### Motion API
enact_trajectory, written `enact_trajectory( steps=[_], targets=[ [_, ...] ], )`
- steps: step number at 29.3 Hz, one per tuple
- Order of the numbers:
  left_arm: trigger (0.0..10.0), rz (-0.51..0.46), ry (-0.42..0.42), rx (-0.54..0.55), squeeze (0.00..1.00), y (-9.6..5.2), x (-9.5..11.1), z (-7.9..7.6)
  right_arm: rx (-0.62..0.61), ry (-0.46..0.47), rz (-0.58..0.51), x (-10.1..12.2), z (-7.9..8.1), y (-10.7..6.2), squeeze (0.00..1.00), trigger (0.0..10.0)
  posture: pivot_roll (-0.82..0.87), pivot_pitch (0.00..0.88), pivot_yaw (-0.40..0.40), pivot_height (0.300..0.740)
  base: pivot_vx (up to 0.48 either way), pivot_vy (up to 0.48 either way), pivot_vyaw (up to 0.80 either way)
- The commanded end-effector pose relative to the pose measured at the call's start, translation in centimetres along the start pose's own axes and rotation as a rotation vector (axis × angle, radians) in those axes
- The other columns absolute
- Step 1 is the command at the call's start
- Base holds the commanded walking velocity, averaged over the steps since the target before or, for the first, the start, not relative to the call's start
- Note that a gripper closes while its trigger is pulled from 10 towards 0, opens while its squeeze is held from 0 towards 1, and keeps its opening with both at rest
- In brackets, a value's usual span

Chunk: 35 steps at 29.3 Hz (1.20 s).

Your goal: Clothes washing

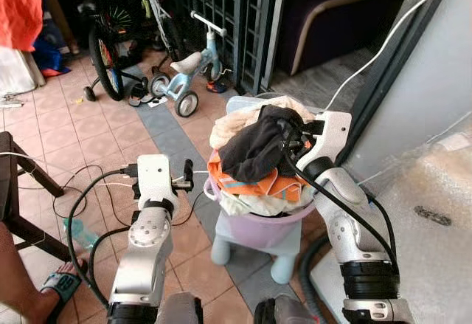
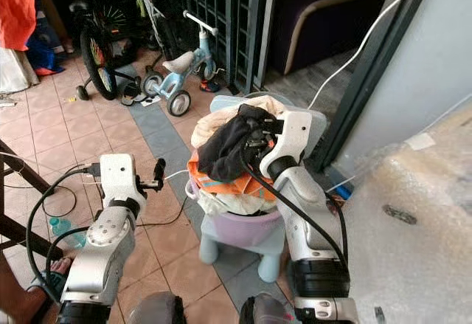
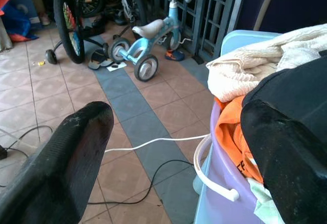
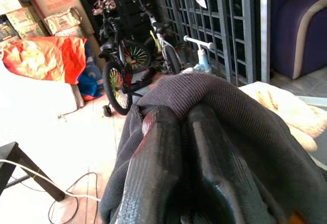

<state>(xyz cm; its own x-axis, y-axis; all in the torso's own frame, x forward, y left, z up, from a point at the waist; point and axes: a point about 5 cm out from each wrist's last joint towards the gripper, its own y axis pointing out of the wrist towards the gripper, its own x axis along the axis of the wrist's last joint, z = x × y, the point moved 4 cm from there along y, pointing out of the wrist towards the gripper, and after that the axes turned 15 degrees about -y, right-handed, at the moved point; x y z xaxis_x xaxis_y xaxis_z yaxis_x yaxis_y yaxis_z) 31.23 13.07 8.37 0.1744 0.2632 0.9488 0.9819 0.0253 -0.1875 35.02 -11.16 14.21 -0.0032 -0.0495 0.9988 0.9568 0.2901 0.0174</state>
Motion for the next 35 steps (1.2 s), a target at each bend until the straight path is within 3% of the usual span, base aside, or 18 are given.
enact_trajectory(
  steps=[1,4,8,13,14,21,29,35],
  targets=[
    [10.0,-0.033,-0.01,-0.023,0.0,0.1,0.8,-0.4,0.002,-0.016,-0.026,0.9,0.3,0.3,0.0,10.0,0.08,0.039,-0.029,0.74,0.0,0.0,-0.46],
    [10.0,-0.038,-0.021,-0.04,0.0,0.1,0.9,-0.6,-0.012,-0.027,-0.029,1.0,0.1,0.5,0.0,10.0,0.08,0.039,-0.029,0.74,0.0,0.0,-0.69],
    [10.0,-0.045,-0.033,-0.064,0.0,0.0,1.2,-0.9,-0.054,-0.117,-0.074,2.3,-0.9,0.9,0.0,10.0,0.08,0.039,-0.029,0.74,0.0,0.0,-0.8],
    [10.0,-0.055,-0.047,-0.074,0.0,0.1,1.4,-1.0,-0.172,-0.195,-0.15,5.3,-4.0,2.1,0.0,10.0,0.08,0.038,-0.027,0.74,0.0,0.0,-0.8],
    [10.0,-0.057,-0.05,-0.079,0.0,0.1,1.5,-1.1,-0.23,-0.209,-0.175,6.5,-5.5,2.4,0.0,10.0,0.08,0.037,-0.028,0.74,0.0,0.0,-0.8],
    [10.0,-0.071,-0.062,-0.095,0.0,0.0,1.7,-1.1,-0.433,-0.304,-0.224,9.2,-10.3,2.3,0.0,10.0,0.08,0.037,-0.032,0.74,0.085,0.0,-0.8],
    [10.0,-0.065,-0.069,-0.099,0.0,0.0,1.5,-1.2,-0.552,-0.354,-0.223,9.6,-12.5,1.9,0.0,10.0,0.08,0.038,-0.029,0.74,0.281,0.0,-0.8],
    [10.0,-0.068,-0.074,-0.098,0.0,0.1,1.6,-1.2,-0.583,-0.353,-0.214,9.2,-12.9,1.9,0.0,10.0,0.08,0.04,-0.028,0.74,0.0,0.0,-0.8]
  ],
)
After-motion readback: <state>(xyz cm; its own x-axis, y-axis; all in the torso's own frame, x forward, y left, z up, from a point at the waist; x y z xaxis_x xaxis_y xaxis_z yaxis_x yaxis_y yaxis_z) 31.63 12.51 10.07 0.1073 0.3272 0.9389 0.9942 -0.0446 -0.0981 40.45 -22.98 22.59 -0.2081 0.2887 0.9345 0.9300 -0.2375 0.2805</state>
